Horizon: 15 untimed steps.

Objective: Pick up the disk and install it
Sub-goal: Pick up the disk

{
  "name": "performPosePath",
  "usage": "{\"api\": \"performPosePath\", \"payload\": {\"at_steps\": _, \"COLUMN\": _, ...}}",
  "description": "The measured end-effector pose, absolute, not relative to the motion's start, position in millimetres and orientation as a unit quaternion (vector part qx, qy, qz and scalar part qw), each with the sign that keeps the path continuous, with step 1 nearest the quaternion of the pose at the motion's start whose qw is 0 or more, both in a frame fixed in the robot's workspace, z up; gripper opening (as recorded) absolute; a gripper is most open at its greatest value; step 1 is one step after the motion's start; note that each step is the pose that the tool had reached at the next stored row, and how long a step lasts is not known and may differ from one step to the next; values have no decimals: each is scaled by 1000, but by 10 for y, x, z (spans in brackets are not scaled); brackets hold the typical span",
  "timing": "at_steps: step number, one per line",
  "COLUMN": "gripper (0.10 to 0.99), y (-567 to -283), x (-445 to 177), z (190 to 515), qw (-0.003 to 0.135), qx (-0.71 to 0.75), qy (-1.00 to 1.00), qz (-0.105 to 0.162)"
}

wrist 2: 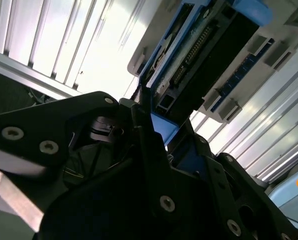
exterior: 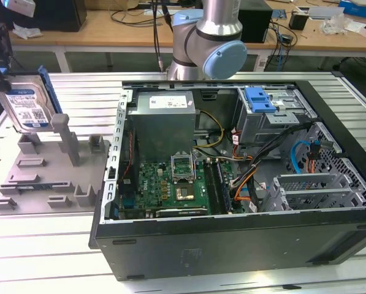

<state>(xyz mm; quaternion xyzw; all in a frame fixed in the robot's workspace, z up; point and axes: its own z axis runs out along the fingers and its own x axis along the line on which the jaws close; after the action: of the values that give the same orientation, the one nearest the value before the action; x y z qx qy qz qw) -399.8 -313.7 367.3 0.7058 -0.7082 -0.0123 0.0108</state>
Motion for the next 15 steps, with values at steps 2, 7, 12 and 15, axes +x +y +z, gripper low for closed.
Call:
{"api": "performPosePath", "payload": {"at_steps": 2, "gripper": 369, "y": -3137, "x": -3998, "z": 3760, "qw": 11, "qx": 706, "qy": -708, "qz": -12}}
{"api": "performPosePath", "payload": {"at_steps": 7, "gripper": 369, "y": -3137, "x": -3995, "z": 3950, "qw": 10, "qx": 705, "qy": -709, "qz": -12}}
{"api": "performPosePath", "payload": {"at_steps": 12, "gripper": 369, "y": -3137, "x": -3991, "z": 4204, "qw": 10, "qx": 705, "qy": -709, "qz": -12}}
{"api": "performPosePath", "payload": {"at_steps": 15, "gripper": 369, "y": -3137, "x": -3991, "z": 4345, "qw": 10, "qx": 705, "qy": -710, "qz": -12}}
